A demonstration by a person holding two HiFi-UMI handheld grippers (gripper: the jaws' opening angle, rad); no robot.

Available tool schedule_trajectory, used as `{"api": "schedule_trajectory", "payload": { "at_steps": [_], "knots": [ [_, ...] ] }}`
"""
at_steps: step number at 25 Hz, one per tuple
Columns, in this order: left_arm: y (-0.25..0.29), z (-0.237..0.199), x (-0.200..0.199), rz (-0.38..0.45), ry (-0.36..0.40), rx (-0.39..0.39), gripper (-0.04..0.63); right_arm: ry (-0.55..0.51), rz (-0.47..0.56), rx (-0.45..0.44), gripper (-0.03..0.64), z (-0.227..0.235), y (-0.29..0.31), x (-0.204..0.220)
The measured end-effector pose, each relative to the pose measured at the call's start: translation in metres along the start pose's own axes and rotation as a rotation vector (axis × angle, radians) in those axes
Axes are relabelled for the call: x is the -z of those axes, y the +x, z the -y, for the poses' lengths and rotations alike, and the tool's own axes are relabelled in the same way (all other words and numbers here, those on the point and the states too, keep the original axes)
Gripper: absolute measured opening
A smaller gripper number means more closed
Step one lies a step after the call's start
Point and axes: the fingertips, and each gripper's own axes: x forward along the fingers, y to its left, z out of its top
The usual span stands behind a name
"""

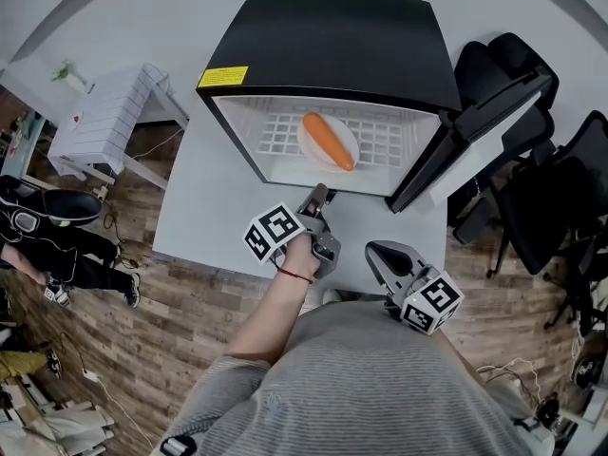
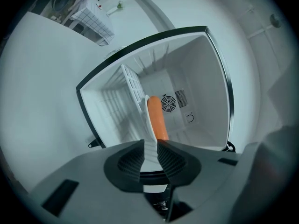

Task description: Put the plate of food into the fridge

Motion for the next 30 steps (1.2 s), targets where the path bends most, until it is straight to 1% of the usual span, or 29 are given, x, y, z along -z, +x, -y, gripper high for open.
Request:
{"api": "schedule_trajectory", "payload": {
  "at_steps": [4,8,13,16,23,28,30],
  "knots": [
    [-0.013,0.005,0.004,-0.001,0.017,0.021,0.011,-0.012,0.003,-0.003,0.014,-0.003,-0.001,-0.001],
    [-0.024,0.011,0.007,-0.009,0.022,0.05,0.011,-0.022,0.003,-0.006,0.014,-0.006,-0.001,-0.001],
    [-0.033,0.012,0.011,-0.017,0.005,0.064,0.011,-0.033,0.003,-0.016,0.014,-0.011,-0.001,0.0],
    [-0.038,0.014,0.013,-0.02,0.019,0.075,0.011,-0.035,0.003,-0.018,0.014,-0.013,-0.001,0.0],
    [-0.055,0.022,0.029,-0.045,0.12,0.112,0.01,-0.037,-0.002,-0.023,0.014,-0.016,0.001,0.001],
    [-0.066,0.028,0.049,-0.084,0.222,0.128,0.01,-0.04,-0.004,-0.027,0.014,-0.018,0.002,0.001],
    [-0.072,0.032,0.054,-0.087,0.246,0.14,0.01,-0.041,-0.003,-0.028,0.014,-0.018,0.003,0.0]
  ]
}}
